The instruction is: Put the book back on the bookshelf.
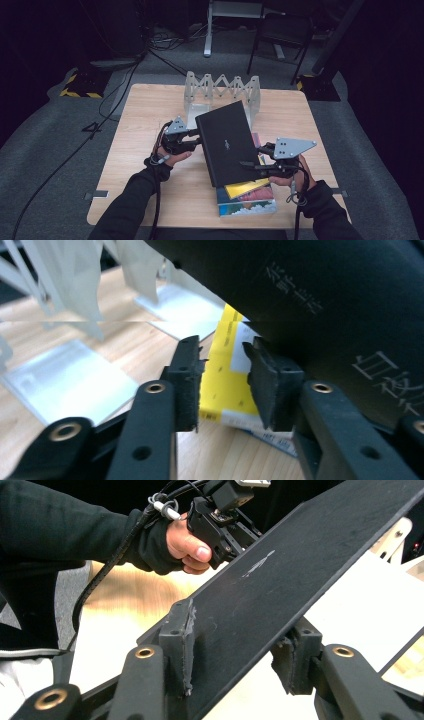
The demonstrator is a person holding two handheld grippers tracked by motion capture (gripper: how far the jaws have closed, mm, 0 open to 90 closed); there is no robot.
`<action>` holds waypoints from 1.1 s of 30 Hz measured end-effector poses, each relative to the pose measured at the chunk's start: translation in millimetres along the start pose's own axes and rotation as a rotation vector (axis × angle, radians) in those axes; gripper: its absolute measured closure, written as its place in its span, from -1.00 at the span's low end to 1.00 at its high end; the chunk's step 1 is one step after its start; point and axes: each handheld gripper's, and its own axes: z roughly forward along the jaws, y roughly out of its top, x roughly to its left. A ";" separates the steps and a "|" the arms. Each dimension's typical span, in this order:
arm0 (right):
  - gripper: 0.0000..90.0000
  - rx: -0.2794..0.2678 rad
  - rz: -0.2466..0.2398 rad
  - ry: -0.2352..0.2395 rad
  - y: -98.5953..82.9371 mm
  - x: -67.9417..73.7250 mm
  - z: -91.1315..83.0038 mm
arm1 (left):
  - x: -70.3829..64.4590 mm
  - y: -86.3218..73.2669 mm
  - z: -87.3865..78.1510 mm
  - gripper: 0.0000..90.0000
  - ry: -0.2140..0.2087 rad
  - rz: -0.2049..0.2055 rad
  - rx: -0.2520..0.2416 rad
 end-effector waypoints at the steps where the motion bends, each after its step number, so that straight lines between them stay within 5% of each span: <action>1: 0.23 -0.007 -0.007 -0.001 1.5 -1.9 -4.5 | -1.4 6.7 -0.9 0.46 0.001 0.028 0.010; 6: 0.23 -0.028 0.005 0.010 0.8 -5.2 -12.7 | -4.4 16.0 -1.7 0.64 -0.049 0.049 -0.002; 14: 0.19 -0.014 -0.023 0.015 -3.7 -2.0 -13.4 | -3.1 27.7 1.6 0.73 -0.068 0.054 -0.033; 19: 0.14 0.039 -0.033 0.018 -0.2 -0.8 -11.2 | -5.0 28.3 -0.4 0.73 -0.075 0.064 -0.036; 23: 0.36 0.104 -0.063 0.000 -3.4 8.1 -6.8 | -8.7 29.0 -4.7 0.73 -0.080 0.085 -0.043; 33: 0.57 -0.008 0.029 -0.015 -29.9 9.9 -20.1 | -25.4 40.8 -13.5 0.72 -0.048 0.150 -0.014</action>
